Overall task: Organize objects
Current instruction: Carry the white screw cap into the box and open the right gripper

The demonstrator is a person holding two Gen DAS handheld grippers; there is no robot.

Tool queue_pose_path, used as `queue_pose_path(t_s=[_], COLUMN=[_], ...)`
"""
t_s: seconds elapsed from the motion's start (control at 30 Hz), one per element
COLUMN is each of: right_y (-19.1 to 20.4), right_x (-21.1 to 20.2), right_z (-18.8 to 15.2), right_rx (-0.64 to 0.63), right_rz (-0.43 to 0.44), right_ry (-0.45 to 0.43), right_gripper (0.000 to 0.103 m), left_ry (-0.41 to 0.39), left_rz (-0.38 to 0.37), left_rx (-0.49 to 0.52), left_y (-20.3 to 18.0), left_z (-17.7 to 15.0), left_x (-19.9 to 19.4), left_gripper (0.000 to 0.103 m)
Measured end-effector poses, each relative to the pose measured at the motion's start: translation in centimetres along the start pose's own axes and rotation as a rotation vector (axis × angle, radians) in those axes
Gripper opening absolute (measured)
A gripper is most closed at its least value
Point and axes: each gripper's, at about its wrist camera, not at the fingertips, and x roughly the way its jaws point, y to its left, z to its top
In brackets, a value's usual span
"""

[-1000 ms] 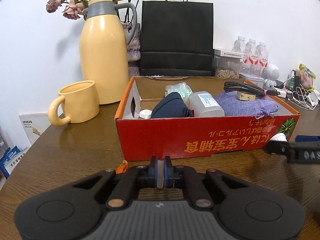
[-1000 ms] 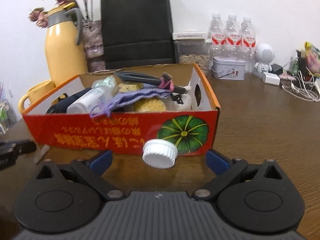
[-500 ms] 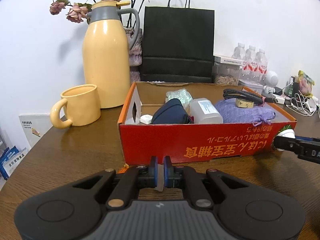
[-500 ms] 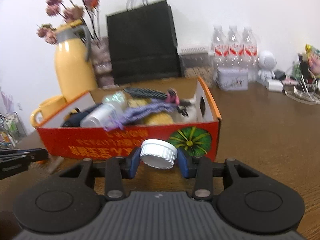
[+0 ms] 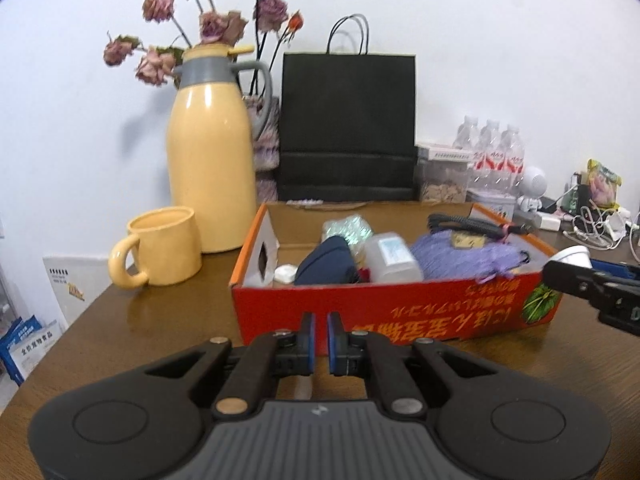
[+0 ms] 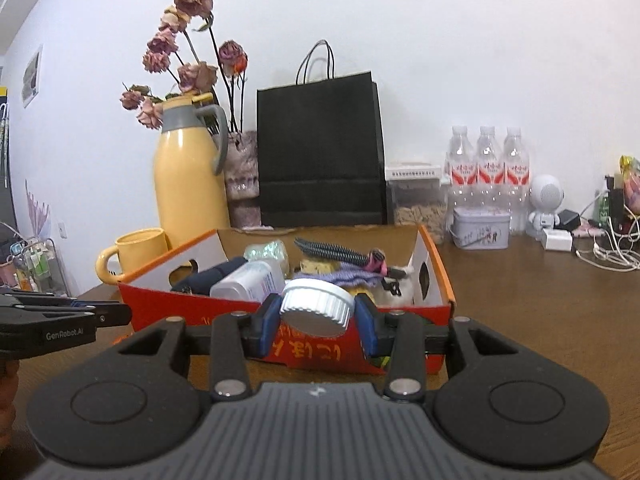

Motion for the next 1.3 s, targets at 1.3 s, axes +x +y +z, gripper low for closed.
queue_pose_path(t_s=[1.3], right_y=[-0.8], right_x=[12.3], right_z=[6.0], right_rx=[0.014], right_rz=[0.055], right_ry=[0.014], right_gripper=[0.041], left_ry=[-0.023], left_rz=[0.018], left_rx=[-0.071], left_y=[-0.2], left_z=[10.0], left_x=[12.7], left_gripper=[0.006])
